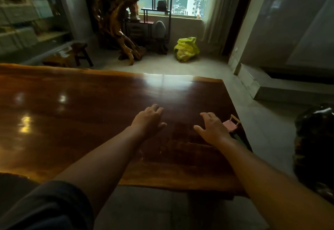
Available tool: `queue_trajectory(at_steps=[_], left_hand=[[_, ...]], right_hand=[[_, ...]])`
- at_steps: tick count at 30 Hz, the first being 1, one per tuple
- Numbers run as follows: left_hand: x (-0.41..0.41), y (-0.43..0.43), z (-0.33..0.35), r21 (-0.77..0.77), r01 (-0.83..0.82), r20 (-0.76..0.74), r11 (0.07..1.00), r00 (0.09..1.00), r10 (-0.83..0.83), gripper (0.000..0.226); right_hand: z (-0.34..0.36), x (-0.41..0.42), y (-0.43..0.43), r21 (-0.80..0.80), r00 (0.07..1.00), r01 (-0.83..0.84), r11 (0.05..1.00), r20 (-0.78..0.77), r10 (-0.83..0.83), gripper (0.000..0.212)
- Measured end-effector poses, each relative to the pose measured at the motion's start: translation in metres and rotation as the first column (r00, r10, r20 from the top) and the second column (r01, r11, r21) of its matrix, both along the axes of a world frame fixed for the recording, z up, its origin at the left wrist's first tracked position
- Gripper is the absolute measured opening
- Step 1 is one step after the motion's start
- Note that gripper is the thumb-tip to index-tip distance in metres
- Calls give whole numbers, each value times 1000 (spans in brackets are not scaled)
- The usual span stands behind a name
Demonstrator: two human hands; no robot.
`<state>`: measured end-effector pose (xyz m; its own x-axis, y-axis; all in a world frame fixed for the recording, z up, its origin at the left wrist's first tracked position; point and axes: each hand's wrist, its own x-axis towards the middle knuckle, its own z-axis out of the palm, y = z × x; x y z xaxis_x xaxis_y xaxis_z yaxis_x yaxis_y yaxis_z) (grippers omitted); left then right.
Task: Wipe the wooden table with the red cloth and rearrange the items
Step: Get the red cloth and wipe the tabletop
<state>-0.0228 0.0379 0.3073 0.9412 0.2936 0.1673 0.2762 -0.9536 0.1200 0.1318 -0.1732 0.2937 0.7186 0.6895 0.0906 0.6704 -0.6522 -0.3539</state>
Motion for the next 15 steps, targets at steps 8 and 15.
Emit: queue_trajectory(at_steps=[8, 15], left_hand=[[2, -13, -7, -15, -6, -23, 1000, 1000, 6, 61], [-4, -12, 2, -20, -22, -14, 1000, 1000, 22, 64]], right_hand=[[-10, -5, -11, -24, 998, -5, 1000, -68, 3, 70], [-9, -6, -10, 23, 998, 3, 1000, -66, -1, 70]])
